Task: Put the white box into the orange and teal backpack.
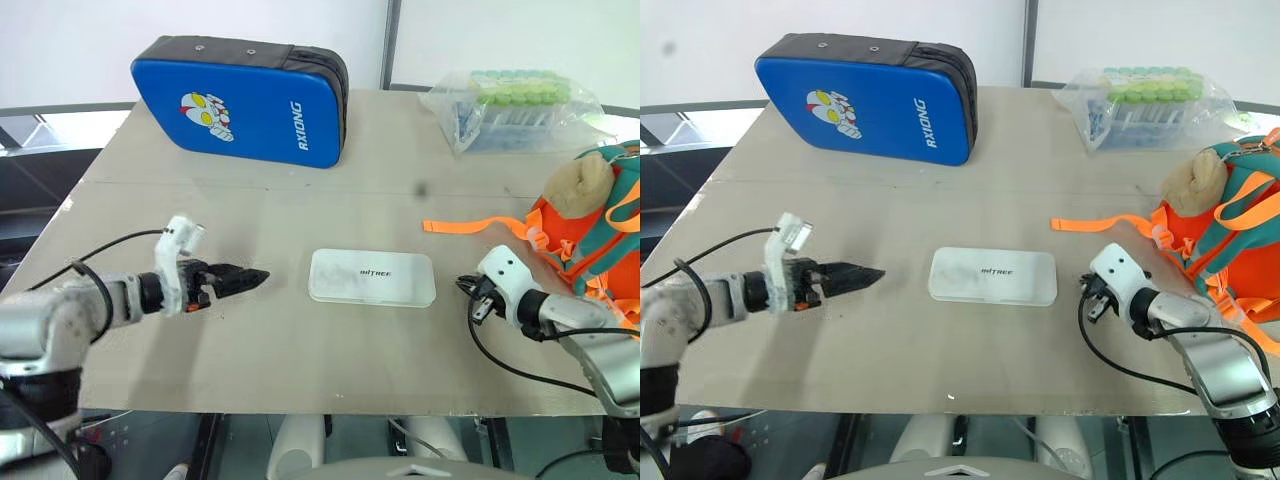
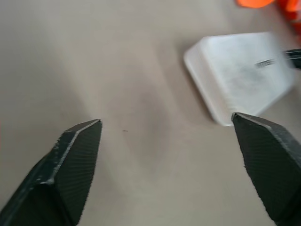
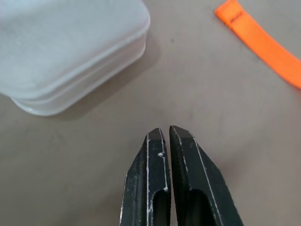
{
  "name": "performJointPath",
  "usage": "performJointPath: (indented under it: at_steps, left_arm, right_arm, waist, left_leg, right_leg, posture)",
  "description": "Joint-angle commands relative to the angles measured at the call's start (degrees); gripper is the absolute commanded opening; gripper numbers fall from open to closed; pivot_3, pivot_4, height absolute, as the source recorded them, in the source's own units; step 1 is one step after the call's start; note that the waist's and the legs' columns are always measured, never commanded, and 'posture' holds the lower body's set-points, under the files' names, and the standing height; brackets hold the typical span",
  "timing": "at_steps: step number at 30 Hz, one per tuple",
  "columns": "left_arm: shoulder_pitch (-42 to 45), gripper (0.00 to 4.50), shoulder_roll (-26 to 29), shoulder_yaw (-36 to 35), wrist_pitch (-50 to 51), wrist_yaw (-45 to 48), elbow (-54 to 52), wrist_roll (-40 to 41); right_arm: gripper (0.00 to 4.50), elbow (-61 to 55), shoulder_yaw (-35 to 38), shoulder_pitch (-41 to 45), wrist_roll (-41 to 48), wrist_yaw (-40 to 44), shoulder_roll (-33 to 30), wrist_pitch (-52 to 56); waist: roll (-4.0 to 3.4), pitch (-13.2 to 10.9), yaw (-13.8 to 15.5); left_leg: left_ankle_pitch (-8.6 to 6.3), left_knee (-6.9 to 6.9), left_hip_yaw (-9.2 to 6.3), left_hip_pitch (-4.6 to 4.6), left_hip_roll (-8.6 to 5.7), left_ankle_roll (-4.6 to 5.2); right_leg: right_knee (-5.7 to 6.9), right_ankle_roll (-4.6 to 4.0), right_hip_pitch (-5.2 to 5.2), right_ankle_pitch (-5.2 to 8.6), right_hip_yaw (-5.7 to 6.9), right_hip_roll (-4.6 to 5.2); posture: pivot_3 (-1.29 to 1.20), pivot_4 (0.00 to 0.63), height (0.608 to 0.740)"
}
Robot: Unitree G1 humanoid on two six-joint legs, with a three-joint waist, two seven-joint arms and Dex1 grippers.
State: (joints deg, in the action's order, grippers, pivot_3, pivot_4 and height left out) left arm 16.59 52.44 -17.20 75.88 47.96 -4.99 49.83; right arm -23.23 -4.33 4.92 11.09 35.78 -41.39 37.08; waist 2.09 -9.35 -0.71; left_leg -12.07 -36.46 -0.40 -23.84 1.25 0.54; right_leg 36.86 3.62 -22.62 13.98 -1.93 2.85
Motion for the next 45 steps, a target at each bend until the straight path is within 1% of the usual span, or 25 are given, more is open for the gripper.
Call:
performJointPath:
  at_steps: [1, 3, 6, 9, 12, 17, 18, 20, 22, 23, 25, 26, 27, 29, 30, 31, 32, 33, 34, 36, 38, 40, 42, 44, 45]
  left_arm:
    - [5.78, 4.47, -2.88, 3.77, 7.37, 0.93, 7.15, 2.21]
    - [7.88, 4.47, -5.35, 5.99, 8.49, -0.13, 9.04, 1.24]
    - [11.72, 4.47, -10.77, 6.67, 11.51, -2.57, 12.24, 1.22]
    - [14.25, 4.47, -15.98, 8.93, 8.98, -2.69, 15.26, 0.01]
    - [14.68, 4.47, -18.55, 10.27, 8.01, -2.27, 15.85, -0.81]
    - [14.32, 4.47, -20.16, 9.50, 6.97, -1.93, 16.28, -0.91]
    - [13.84, 3.96, -20.27, 8.69, 6.89, -1.31, 15.59, -0.09]
    - [13.10, 3.36, -20.81, 6.42, 7.33, -2.06, 15.10, 0.69]
    - [12.21, 2.63, -21.06, 4.89, 7.67, -2.80, 14.31, 1.10]
    - [12.04, 2.16, -21.45, 4.09, 7.83, -3.46, 14.12, 1.21]
    - [11.69, 1.29, -21.95, 2.43, 8.28, -4.27, 13.46, 2.08]
    - [11.71, 1.02, -22.33, 1.47, 8.53, -4.95, 13.34, 2.53]
    - [12.06, 1.01, -22.96, -0.11, 9.00, -5.75, 13.17, 3.43]
    - [12.62, 1.01, -23.93, -2.00, 9.47, -7.14, 12.28, 4.57]
    - [12.74, 1.01, -24.22, -2.56, 9.64, -7.71, 11.89, 4.94]
    - [13.22, 1.01, -24.91, -3.64, 9.81, -8.60, 11.26, 5.63]
    - [13.60, 1.01, -25.38, -4.32, 9.80, -9.19, 10.39, 6.24]
    - [14.49, 1.01, -26.36, -5.74, 10.23, -10.41, 9.71, 7.18]
    - [15.15, 1.01, -27.09, -6.78, 10.58, -11.36, 9.31, 7.80]
    - [16.33, 1.01, -28.23, -7.39, 10.66, -12.40, 7.81, 8.85]
    - [17.30, 1.01, -29.35, -7.35, 10.72, -13.33, 6.83, 9.51]
    - [17.59, 1.01, -29.60, -5.98, 9.75, -12.85, 5.71, 9.50]
    - [18.14, 1.01, -29.99, -4.65, 8.44, -12.96, 5.58, 8.57]
    - [18.64, 1.01, -30.63, -4.49, 7.33, -13.23, 5.83, 8.44]
    - [18.79, 1.01, -30.75, -4.58, 6.88, -13.34, 5.71, 8.49]
  right_arm:
    - [0.00, 0.83, -1.51, 3.19, -0.88, 2.06, -0.15, -2.61]
    - [0.00, 1.86, -3.33, 4.58, -1.75, 3.33, -0.22, -3.82]
    - [0.00, 3.09, -6.53, 6.61, -3.16, 5.94, -0.85, -4.94]
    - [0.00, 4.82, -12.21, 11.29, -4.08, 10.14, 0.58, -6.28]
    - [0.00, 9.80, -15.77, 17.17, -5.64, 10.24, 5.57, -7.08]
    - [0.00, 12.33, -16.87, 19.21, -7.72, 10.01, 7.93, -8.34]
    - [0.00, 11.88, -16.01, 18.83, -7.68, 9.73, 7.77, -8.27]
    - [0.00, 9.95, -12.15, 16.97, -7.22, 7.69, 7.44, -7.47]
    - [0.00, 6.15, -6.51, 14.07, -5.39, 5.24, 7.51, -5.90]
    - [0.00, 3.90, -3.75, 12.56, -3.78, 4.49, 7.80, -4.40]
    - [0.00, -3.11, 3.61, 8.22, 3.49, 5.64, 7.70, 1.20]
    - [0.26, -6.45, 6.66, 6.12, 6.36, 6.20, 7.62, 1.92]
    - [0.57, -12.31, 12.97, 2.01, 13.43, 7.14, 7.81, 5.02]
    - [1.29, -20.51, 21.37, -5.46, 19.66, 7.81, 6.84, 8.80]
    - [1.79, -22.93, 23.98, -7.89, 21.65, 7.34, 6.37, 10.46]
    - [2.24, -25.59, 28.58, -11.29, 23.31, 5.15, 7.47, 11.75]
    - [2.55, -27.97, 32.87, -14.35, 24.19, 2.71, 8.64, 12.75]
    - [3.26, -30.51, 38.79, -17.85, 24.89, -0.73, 10.98, 13.93]
    - [3.58, -32.22, 42.78, -20.17, 25.61, -3.31, 12.48, 14.80]
    - [4.48, -33.95, 48.97, -22.98, 26.37, -8.53, 15.10, 17.05]
    - [4.50, -33.97, 51.53, -23.21, 25.72, -13.82, 16.01, 20.20]
    - [4.50, -32.60, 51.47, -19.60, 25.31, -19.37, 16.26, 23.58]
    - [4.50, -29.79, 49.94, -13.30, 24.10, -24.98, 15.89, 26.59]
    - [4.50, -26.80, 47.26, -7.57, 23.26, -27.80, 15.20, 27.57]
    - [4.50, -23.02, 45.24, -1.96, 21.91, -30.48, 15.67, 27.15]
  waist:
    - [-0.01, 0.00, -0.03]
    - [-0.01, 0.00, -0.06]
    - [0.02, -0.01, -0.04]
    - [-0.01, 0.01, 0.04]
    - [0.14, 0.10, -0.34]
    - [0.09, 0.08, -0.04]
    - [0.09, 0.08, -0.06]
    - [0.09, 0.07, -0.02]
    - [0.08, 0.06, 0.11]
    - [0.05, 0.04, 0.11]
    - [0.05, 0.03, 0.30]
    - [0.05, 0.03, 0.31]
    - [0.07, 0.04, 0.24]
    - [0.04, 0.02, 0.60]
    - [0.06, 0.03, 0.53]
    - [0.06, 0.03, 0.36]
    - [0.06, 0.03, 0.28]
    - [0.06, 0.03, 0.28]
    - [0.06, 0.03, 0.35]
    - [0.07, 0.04, 0.43]
    - [0.08, 0.04, 0.31]
    - [0.08, 0.04, -0.08]
    - [0.04, 0.05, -0.36]
    - [0.02, 0.05, -0.24]
    - [0.03, 0.03, -0.32]
  left_leg:
    - [0.00, 0.01, 0.00, 0.03, -0.01, 0.00]
    - [0.00, 0.01, -0.02, 0.00, 0.00, 0.00]
    - [0.00, 0.02, -0.05, -0.01, 0.01, 0.00]
    - [0.00, 0.02, -0.06, 0.00, -0.03, 0.00]
    - [0.01, -0.06, -0.05, 0.08, 0.01, 0.00]
    - [0.01, -0.04, -0.09, 0.02, -0.01, -0.01]
    - [0.01, -0.04, -0.09, 0.02, -0.02, -0.01]
    - [0.01, -0.03, -0.09, 0.02, -0.02, -0.01]
    - [0.01, -0.02, -0.12, 0.00, -0.02, -0.01]
    - [0.01, -0.02, -0.14, -0.02, -0.02, -0.01]
    - [0.01, -0.01, -0.20, -0.06, -0.02, -0.01]
    - [0.01, -0.01, -0.21, -0.06, -0.01, -0.01]
    - [0.01, -0.01, -0.26, -0.04, -0.02, -0.01]
    - [0.01, 0.00, -0.30, -0.04, 0.00, -0.01]
    - [0.00, 0.01, -0.35, -0.05, 0.02, -0.01]
    - [0.00, 0.01, -0.34, -0.04, 0.01, -0.01]
    - [0.00, 0.01, -0.35, -0.03, 0.01, -0.01]
    - [0.00, 0.01, -0.36, 0.00, 0.01, -0.01]
    - [0.00, 0.00, -0.35, -0.01, 0.01, -0.01]
    - [0.00, -0.01, -0.30, 0.00, 0.01, -0.01]
    - [0.00, -0.03, -0.25, 0.00, 0.00, -0.01]
    - [0.00, -0.03, -0.20, 0.06, -0.02, -0.01]
    - [0.00, -0.02, -0.17, 0.12, -0.01, -0.01]
    - [0.00, -0.01, -0.11, 0.14, -0.01, -0.01]
    - [0.00, 0.01, -0.08, 0.11, -0.04, -0.01]
  right_leg:
    - [0.01, -0.02, 0.01, -0.04, -0.01, -0.01]
    - [0.04, -0.01, -0.01, -0.06, -0.01, -0.03]
    - [0.06, -0.03, -0.01, -0.07, 0.00, -0.04]
    - [0.07, -0.03, 0.00, -0.07, 0.00, -0.02]
    - [0.10, -0.03, 0.06, -0.09, -0.01, -0.04]
    - [0.17, -0.04, 0.01, -0.09, -0.02, -0.04]
    - [0.17, -0.04, 0.01, -0.09, -0.02, -0.02]
    - [0.17, -0.04, 0.00, -0.09, -0.03, -0.01]
    - [0.17, -0.05, 0.00, -0.09, 0.00, 0.00]
    - [0.17, -0.05, -0.01, -0.09, 0.01, 0.02]
    - [0.17, -0.04, -0.02, -0.09, 0.02, 0.04]
    - [0.17, -0.04, -0.02, -0.09, 0.03, 0.05]
    - [0.18, -0.04, 0.00, -0.09, 0.03, 0.06]
    - [0.17, -0.04, 0.01, -0.09, 0.05, 0.05]
    - [0.18, -0.03, 0.04, -0.08, 0.14, 0.06]
    - [0.17, -0.03, 0.06, -0.08, 0.16, 0.03]
    - [0.17, -0.04, 0.05, -0.08, 0.16, 0.04]
    - [0.17, -0.04, 0.06, -0.08, 0.14, 0.06]
    - [0.16, -0.04, 0.05, -0.08, 0.13, 0.06]
    - [0.16, -0.03, 0.04, -0.07, 0.11, 0.09]
    - [0.15, -0.04, 0.05, -0.08, 0.07, 0.09]
    - [0.15, -0.07, 0.05, -0.06, -0.04, 0.10]
    - [0.16, -0.14, 0.01, -0.04, -0.21, 0.07]
    - [0.16, -0.15, -0.01, -0.03, -0.30, 0.05]
    - [0.16, -0.13, -0.01, -0.04, -0.27, 0.01]
  posture:
    - [0.00, 0.150, 0.740]
    - [0.00, 0.150, 0.740]
    - [0.00, 0.150, 0.740]
    - [0.00, 0.150, 0.740]
    - [0.00, 0.150, 0.740]
    - [0.00, 0.150, 0.740]
    - [0.00, 0.150, 0.740]
    - [0.00, 0.150, 0.740]
    - [0.00, 0.150, 0.740]
    - [0.00, 0.150, 0.740]
    - [0.00, 0.150, 0.740]
    - [0.00, 0.150, 0.740]
    - [0.00, 0.150, 0.740]
    - [0.00, 0.150, 0.740]
    - [0.00, 0.150, 0.740]
    - [0.00, 0.150, 0.740]
    - [0.00, 0.150, 0.740]
    - [0.00, 0.150, 0.740]
    - [0.00, 0.150, 0.740]
    - [0.00, 0.150, 0.740]
    - [0.00, 0.150, 0.740]
    - [0.00, 0.150, 0.740]
    - [0.00, 0.150, 0.740]
    - [0.00, 0.150, 0.740]
    - [0.00, 0.150, 0.740]
